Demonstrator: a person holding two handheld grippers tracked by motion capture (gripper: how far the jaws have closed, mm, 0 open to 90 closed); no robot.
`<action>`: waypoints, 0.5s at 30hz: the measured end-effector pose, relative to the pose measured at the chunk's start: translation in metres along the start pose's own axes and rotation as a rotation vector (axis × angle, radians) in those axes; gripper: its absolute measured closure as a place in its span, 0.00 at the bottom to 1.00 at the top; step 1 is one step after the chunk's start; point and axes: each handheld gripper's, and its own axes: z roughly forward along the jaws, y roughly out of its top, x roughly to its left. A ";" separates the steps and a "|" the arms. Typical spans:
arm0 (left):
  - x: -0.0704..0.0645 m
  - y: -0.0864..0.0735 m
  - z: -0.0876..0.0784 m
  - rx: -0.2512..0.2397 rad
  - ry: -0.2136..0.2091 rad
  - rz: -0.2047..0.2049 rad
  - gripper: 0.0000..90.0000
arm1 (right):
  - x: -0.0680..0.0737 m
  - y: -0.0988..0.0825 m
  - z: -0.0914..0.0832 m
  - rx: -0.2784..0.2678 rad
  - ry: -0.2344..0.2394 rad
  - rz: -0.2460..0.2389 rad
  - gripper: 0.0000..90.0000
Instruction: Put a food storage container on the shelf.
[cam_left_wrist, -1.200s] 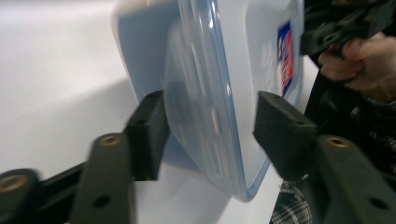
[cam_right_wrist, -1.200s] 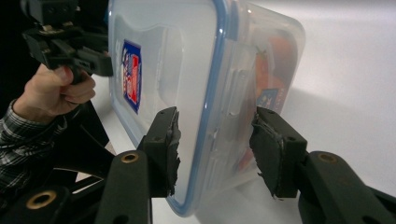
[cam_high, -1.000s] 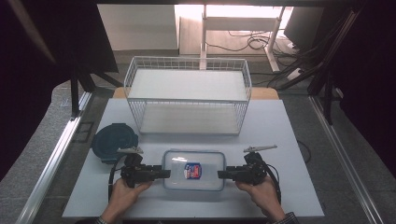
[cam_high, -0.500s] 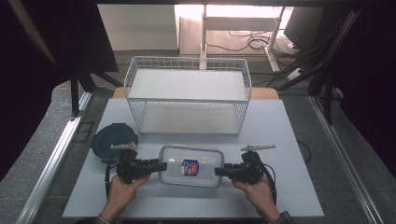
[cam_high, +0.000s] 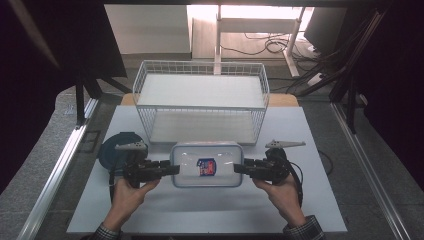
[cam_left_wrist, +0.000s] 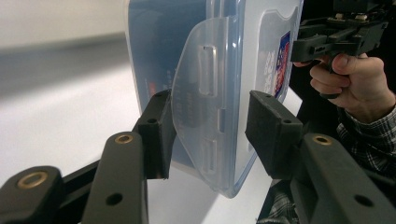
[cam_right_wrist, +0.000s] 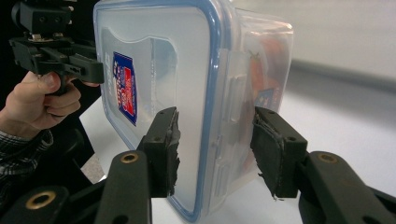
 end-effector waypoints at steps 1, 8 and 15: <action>0.000 0.003 -0.001 -0.004 0.000 0.003 0.59 | 0.002 0.005 -0.001 -0.004 -0.003 -0.010 0.58; -0.003 0.032 -0.009 -0.032 0.003 0.029 0.59 | 0.005 0.035 -0.007 -0.030 -0.010 -0.030 0.58; -0.004 0.060 -0.019 -0.057 0.011 0.039 0.58 | 0.010 0.064 -0.009 -0.053 -0.010 -0.049 0.58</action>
